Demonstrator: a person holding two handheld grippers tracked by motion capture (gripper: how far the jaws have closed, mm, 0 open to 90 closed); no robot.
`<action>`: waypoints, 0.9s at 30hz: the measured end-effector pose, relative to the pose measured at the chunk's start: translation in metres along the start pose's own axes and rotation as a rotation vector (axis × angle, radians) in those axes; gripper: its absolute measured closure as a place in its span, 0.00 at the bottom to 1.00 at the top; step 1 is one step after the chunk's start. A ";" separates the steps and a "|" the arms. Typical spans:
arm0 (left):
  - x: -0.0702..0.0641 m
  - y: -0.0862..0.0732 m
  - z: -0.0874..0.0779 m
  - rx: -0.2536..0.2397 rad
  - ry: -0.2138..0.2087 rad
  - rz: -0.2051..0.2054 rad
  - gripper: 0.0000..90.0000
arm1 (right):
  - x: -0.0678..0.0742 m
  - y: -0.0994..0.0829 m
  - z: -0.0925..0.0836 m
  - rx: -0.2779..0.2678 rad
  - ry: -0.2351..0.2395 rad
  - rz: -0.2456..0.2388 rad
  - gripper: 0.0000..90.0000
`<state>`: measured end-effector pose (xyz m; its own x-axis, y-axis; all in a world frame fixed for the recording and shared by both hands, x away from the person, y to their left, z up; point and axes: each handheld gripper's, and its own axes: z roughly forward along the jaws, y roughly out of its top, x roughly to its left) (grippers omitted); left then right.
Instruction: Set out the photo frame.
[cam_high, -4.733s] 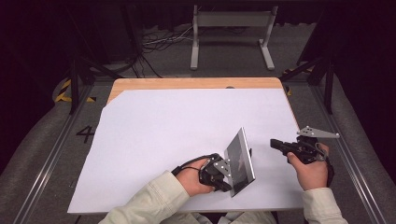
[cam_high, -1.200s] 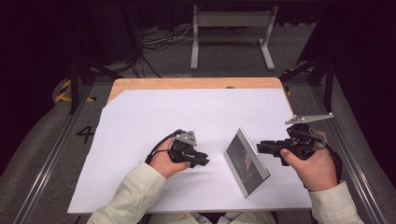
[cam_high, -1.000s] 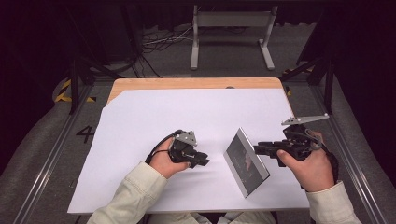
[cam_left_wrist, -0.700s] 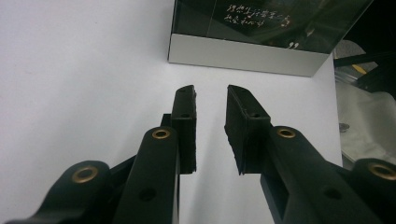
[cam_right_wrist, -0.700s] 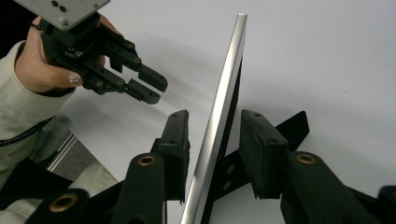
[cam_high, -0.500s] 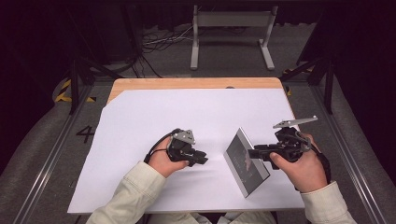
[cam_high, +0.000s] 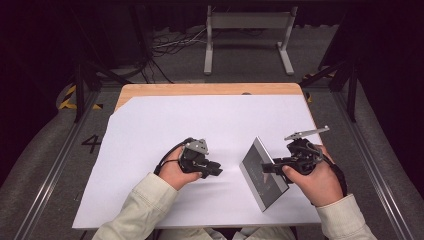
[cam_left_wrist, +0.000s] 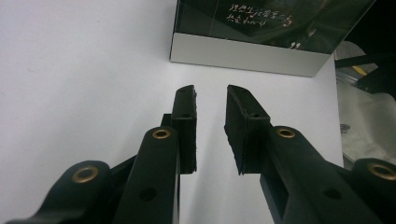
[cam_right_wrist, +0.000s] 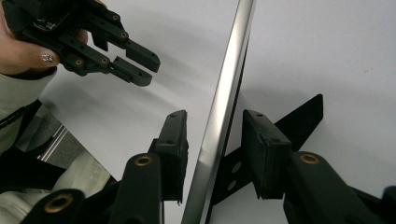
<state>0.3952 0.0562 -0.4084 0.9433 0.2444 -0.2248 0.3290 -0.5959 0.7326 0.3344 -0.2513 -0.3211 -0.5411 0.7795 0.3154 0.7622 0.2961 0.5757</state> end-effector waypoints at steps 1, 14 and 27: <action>0.000 0.000 0.000 0.000 0.000 -0.001 0.83 | 0.000 0.000 0.001 0.004 -0.001 -0.001 0.69; 0.000 -0.001 0.001 0.004 0.000 -0.004 0.83 | 0.003 0.001 0.002 0.013 -0.011 -0.029 0.79; 0.001 -0.001 0.000 -0.002 0.002 -0.004 0.83 | 0.003 0.003 0.000 0.033 -0.020 -0.019 0.84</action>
<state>0.3954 0.0569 -0.4094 0.9418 0.2481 -0.2270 0.3329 -0.5934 0.7328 0.3350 -0.2484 -0.3190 -0.5485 0.7845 0.2892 0.7633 0.3287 0.5562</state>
